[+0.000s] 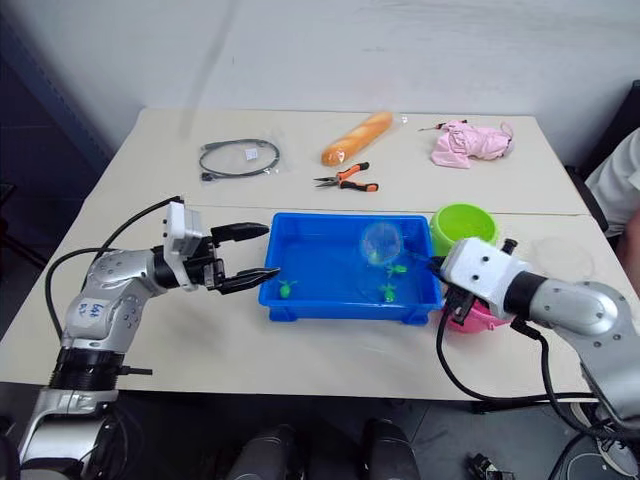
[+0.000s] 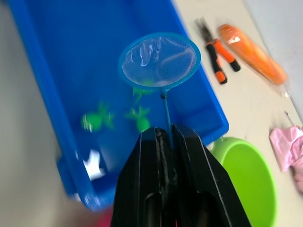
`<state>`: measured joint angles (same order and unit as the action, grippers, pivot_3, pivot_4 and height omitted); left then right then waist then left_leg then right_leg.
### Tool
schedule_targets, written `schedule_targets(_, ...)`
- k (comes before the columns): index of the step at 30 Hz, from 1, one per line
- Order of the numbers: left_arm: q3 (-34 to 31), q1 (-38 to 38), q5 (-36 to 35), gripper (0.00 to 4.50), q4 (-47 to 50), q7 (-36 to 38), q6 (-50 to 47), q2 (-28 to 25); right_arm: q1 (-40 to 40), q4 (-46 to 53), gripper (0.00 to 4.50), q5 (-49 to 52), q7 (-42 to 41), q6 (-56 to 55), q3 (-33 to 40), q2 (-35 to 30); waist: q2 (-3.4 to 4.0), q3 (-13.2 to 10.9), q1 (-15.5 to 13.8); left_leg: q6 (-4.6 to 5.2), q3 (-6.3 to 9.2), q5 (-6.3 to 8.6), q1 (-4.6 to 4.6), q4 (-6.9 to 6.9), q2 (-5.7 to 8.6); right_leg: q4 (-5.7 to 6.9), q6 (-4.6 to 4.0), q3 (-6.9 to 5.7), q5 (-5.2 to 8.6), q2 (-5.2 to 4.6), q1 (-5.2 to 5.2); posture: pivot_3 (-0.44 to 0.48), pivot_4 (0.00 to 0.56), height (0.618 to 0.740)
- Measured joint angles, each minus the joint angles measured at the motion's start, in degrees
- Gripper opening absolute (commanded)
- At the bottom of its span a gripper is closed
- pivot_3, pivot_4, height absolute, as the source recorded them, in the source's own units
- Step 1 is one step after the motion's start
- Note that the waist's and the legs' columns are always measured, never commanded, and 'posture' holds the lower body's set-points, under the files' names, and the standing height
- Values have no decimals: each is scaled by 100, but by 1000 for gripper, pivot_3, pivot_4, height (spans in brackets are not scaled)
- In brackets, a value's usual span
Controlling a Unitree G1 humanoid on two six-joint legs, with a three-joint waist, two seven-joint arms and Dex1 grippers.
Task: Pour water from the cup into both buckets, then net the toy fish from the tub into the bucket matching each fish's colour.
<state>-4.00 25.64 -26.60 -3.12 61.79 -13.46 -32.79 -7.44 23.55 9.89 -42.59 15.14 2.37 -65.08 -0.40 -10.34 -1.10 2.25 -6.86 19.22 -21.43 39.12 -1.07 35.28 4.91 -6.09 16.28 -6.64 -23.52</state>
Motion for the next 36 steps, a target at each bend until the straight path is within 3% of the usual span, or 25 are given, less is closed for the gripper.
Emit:
schedule_targets(12, -16, -208, -1, 4485, 140, -11, 72, -2, -478, -926, 0, -1278, -487, -1024, -363, 2, 0, 0, 7, -5, -1, -2, 1, 0, -3, 2, 0, 0, 0, 1, -1, 0, 150, 740)
schedule_targets(27, 12, -221, 0, 4485, 244, -151, 118, 66, -1007, -1104, 0, -1555, -1614, -1303, -988, 8, 0, 0, 45, -6, 0, -2, 1, 0, -4, 3, 0, -1, 0, 1, -1, 0, 150, 740)
schedule_targets(36, 34, -191, -2, 4485, 274, -259, 96, 85, -1615, -1264, 0, -1721, -1934, -1120, -1345, 331, 0, 0, 119, -7, 0, -3, 2, 0, -4, 5, 0, -1, 0, 0, -1, 0, 150, 740)
